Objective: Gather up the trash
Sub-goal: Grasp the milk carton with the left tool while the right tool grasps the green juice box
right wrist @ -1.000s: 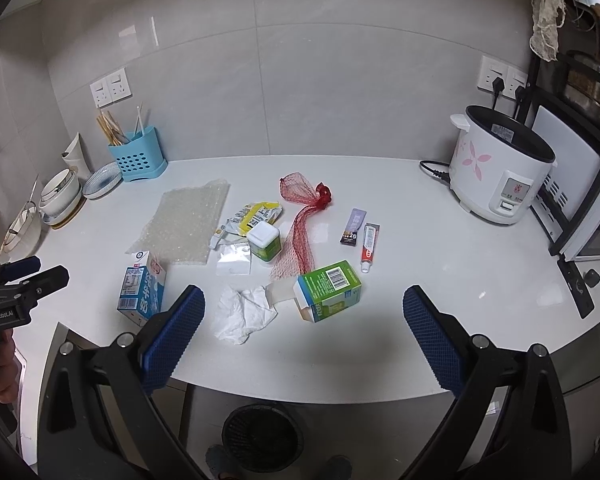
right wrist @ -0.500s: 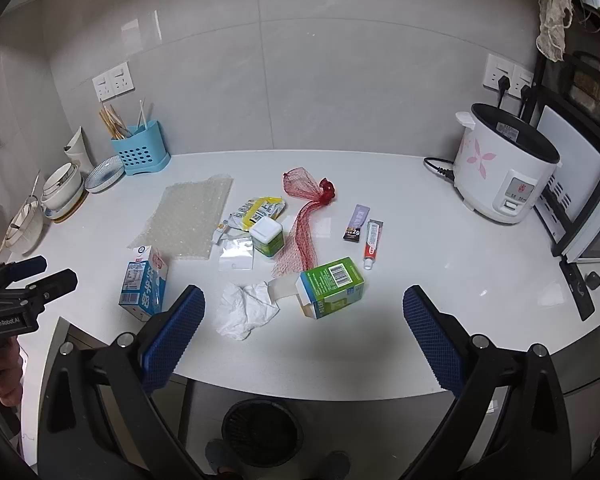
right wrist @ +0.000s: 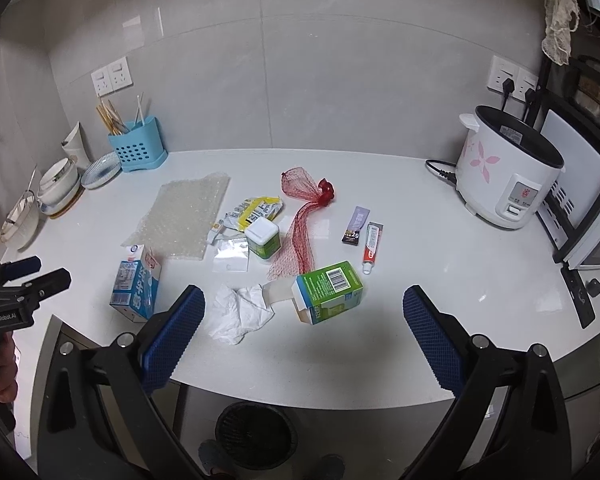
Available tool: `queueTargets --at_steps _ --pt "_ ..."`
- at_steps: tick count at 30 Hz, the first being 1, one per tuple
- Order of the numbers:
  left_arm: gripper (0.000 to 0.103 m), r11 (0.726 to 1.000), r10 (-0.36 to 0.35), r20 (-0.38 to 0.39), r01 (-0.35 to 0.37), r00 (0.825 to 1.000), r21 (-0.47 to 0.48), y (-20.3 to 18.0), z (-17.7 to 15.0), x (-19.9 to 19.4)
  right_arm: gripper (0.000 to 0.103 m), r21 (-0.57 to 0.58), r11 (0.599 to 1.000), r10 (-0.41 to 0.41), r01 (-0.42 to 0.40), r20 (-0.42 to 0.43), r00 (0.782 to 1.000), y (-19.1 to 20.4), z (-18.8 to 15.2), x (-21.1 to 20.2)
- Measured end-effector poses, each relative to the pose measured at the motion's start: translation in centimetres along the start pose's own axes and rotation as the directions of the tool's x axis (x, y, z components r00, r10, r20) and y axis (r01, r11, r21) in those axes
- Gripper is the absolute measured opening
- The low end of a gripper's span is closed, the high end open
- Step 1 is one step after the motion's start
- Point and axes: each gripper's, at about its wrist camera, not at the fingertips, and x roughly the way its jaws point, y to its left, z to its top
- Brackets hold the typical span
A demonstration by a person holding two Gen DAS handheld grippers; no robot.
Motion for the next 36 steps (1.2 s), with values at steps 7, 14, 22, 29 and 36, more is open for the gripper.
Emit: queueTargets --at_steps 7,14,22,29,36 --pt "0.097 0.999 0.034 -0.060 -0.036 0.998 -0.019 0.6 0.0 4.0 0.095 -0.038 0.999 0.000 -0.002 -0.062 0.998 -0.8 -0.7 5.3" --pt "0.097 0.996 0.071 -0.127 -0.078 0.989 -0.048 1.2 0.0 8.7 0.095 -0.092 0.996 -0.003 -0.009 -0.129 0.992 -1.0 -1.0 10.9" --pt "0.097 0.989 0.120 -0.193 -0.134 0.974 -0.061 1.6 0.0 12.5 0.095 -0.141 0.990 -0.040 0.008 -0.223 0.974 -1.4 -1.1 16.2" --pt "0.097 0.981 0.158 -0.256 -0.181 0.954 -0.071 1.9 0.0 15.2 0.095 -0.155 0.988 -0.051 0.002 -0.310 0.950 -2.0 -0.8 18.9" --pt "0.094 0.977 0.176 -0.309 -0.205 0.935 -0.063 1.8 0.0 17.2 0.095 -0.140 0.990 -0.043 -0.012 -0.383 0.923 -2.3 -0.3 21.1"
